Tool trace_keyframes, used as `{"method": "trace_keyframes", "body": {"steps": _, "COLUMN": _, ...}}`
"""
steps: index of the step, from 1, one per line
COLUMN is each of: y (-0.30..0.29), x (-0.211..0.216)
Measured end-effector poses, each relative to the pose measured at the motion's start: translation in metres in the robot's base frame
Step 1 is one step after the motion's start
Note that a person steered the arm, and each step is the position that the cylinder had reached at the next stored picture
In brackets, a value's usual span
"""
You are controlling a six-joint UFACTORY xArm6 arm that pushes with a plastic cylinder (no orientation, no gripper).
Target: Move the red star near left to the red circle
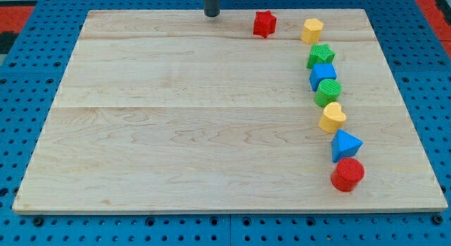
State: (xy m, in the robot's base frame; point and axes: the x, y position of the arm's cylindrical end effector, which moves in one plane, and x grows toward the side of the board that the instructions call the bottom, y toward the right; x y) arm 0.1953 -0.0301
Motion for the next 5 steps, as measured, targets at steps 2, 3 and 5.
{"method": "trace_keyframes", "body": {"steps": 2, "y": 0.093, "x": 0.014}}
{"method": "trace_keyframes", "body": {"steps": 3, "y": 0.063, "x": 0.076}}
{"method": "trace_keyframes", "body": {"steps": 5, "y": 0.05, "x": 0.043}}
